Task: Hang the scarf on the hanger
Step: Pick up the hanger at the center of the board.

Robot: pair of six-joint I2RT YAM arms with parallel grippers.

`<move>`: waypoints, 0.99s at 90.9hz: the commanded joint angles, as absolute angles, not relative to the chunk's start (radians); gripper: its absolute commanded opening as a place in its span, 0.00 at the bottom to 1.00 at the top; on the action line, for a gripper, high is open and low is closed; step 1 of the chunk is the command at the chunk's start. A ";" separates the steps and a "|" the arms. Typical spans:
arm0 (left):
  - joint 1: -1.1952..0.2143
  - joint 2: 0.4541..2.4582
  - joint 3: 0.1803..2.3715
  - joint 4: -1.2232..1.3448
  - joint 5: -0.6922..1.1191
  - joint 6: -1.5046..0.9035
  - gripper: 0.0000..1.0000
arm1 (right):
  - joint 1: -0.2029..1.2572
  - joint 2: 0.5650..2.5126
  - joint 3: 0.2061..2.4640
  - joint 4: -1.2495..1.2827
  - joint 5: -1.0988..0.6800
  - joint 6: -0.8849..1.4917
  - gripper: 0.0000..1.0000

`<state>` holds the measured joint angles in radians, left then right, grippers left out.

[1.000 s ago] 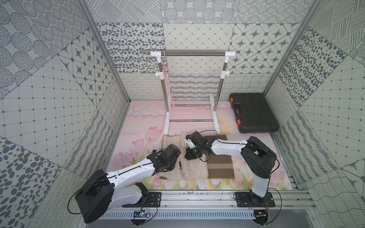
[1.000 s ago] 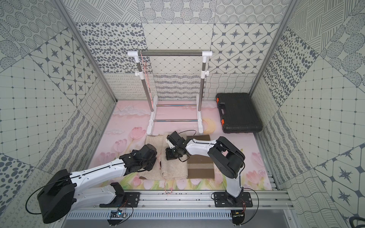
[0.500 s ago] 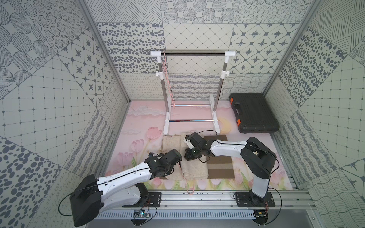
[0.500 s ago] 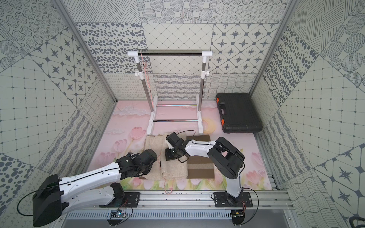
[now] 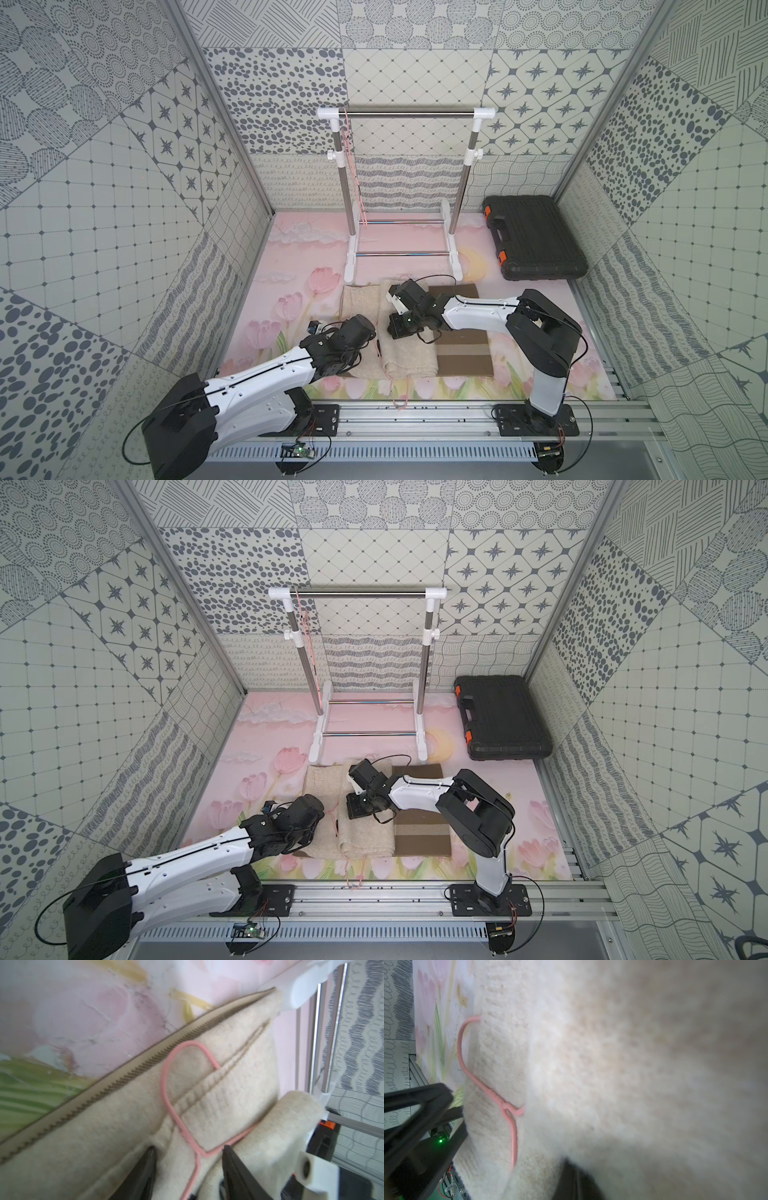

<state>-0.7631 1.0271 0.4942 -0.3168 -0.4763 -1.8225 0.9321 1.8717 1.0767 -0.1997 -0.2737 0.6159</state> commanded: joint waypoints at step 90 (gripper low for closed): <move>-0.555 0.813 0.099 0.216 -0.529 -1.330 0.49 | 0.927 1.950 1.015 -0.259 -0.282 0.584 0.00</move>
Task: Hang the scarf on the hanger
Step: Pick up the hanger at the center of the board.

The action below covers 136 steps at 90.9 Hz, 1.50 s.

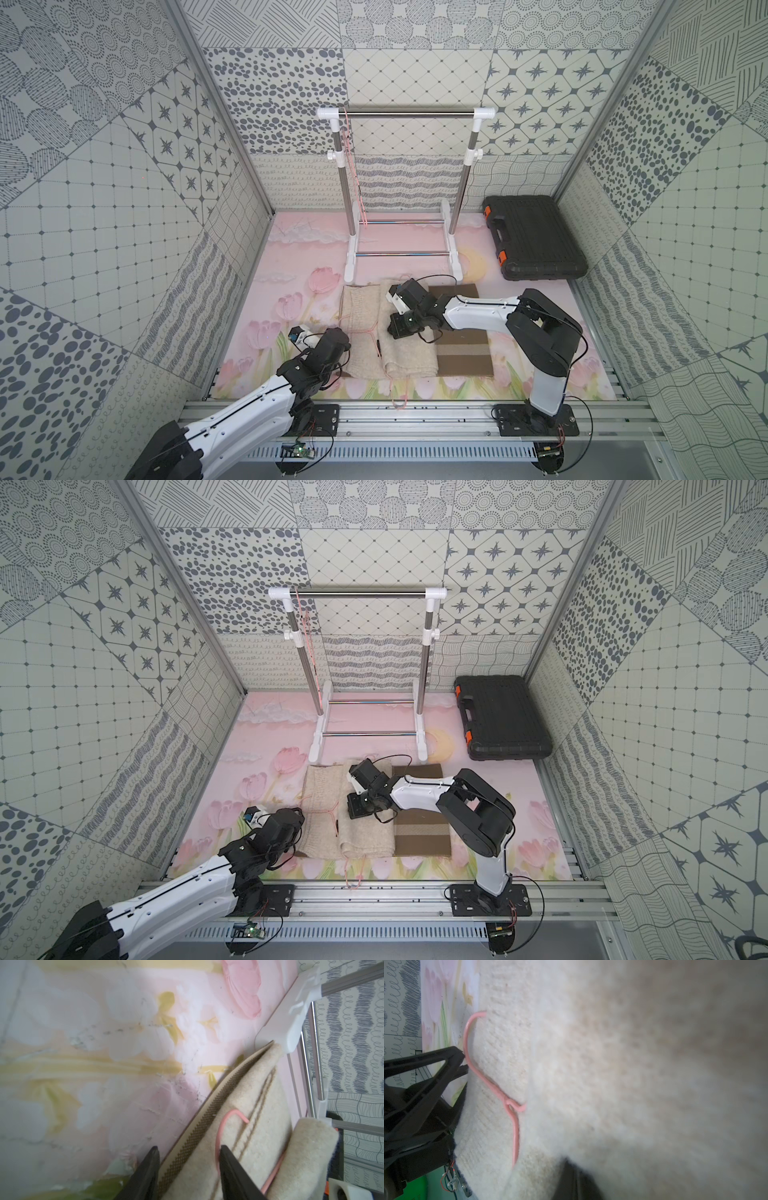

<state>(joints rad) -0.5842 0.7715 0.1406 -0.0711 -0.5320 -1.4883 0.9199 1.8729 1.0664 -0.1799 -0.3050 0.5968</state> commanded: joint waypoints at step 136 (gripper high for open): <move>-0.782 0.978 0.521 0.312 -0.497 -1.133 0.00 | 0.970 1.900 1.046 -0.345 -0.130 0.614 0.41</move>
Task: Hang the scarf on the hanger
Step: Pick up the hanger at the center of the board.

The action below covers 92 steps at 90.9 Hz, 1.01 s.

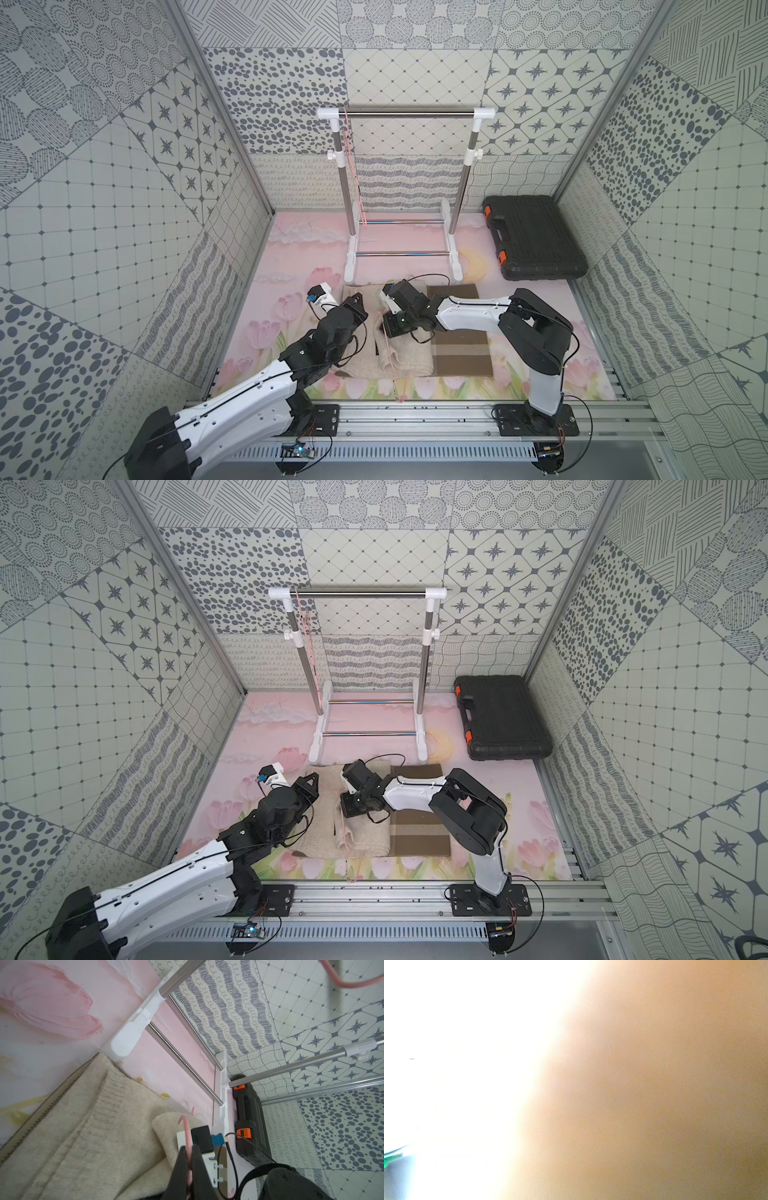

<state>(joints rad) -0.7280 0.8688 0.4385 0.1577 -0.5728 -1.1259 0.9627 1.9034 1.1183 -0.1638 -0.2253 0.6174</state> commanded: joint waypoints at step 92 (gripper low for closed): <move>-0.842 0.997 0.548 0.190 -0.574 -1.167 0.00 | 0.951 1.505 1.195 -0.665 -0.106 0.574 0.52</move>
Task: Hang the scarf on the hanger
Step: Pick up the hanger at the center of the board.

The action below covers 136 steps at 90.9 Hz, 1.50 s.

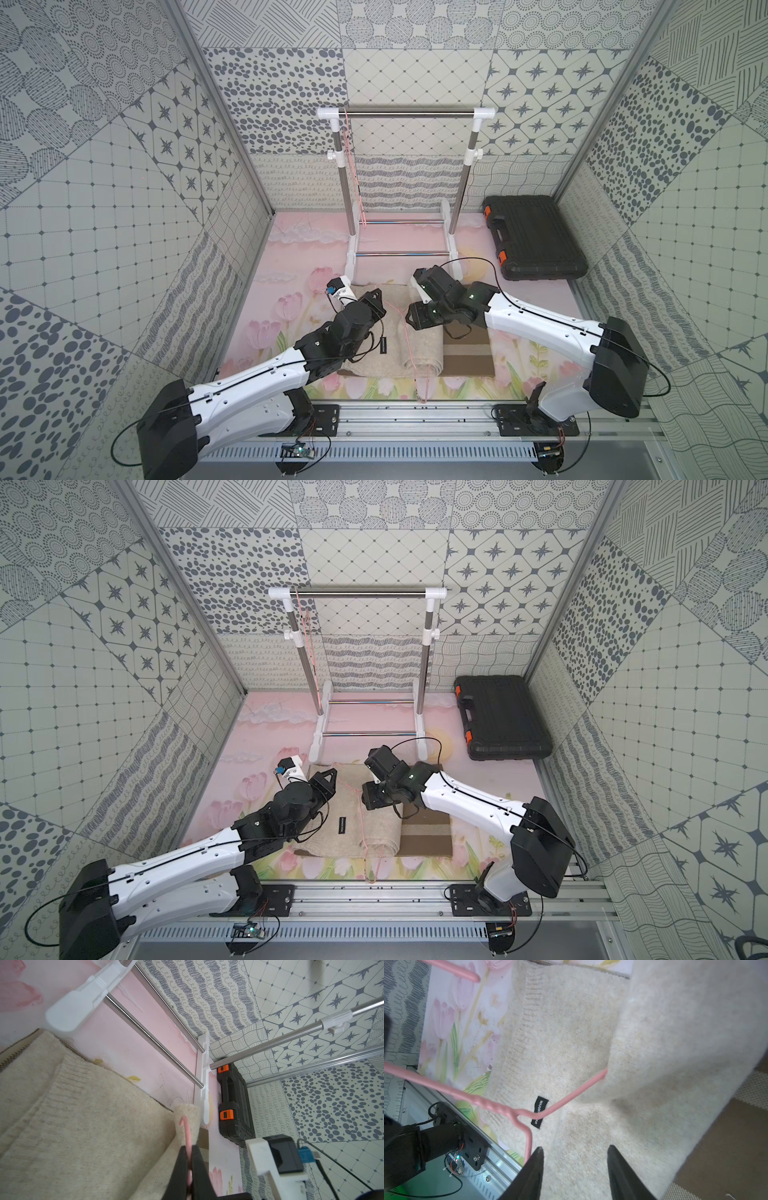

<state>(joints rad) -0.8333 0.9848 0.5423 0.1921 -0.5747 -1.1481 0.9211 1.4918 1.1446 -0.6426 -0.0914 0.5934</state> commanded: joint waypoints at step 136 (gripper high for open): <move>-0.720 1.188 0.340 0.659 0.226 -1.001 0.68 | 0.799 1.288 0.610 0.080 -0.353 0.721 0.00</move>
<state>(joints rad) -0.7536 0.9668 0.3351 0.3603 -0.1501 -1.0359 0.8169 1.3273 0.6292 0.0254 -0.3180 0.6945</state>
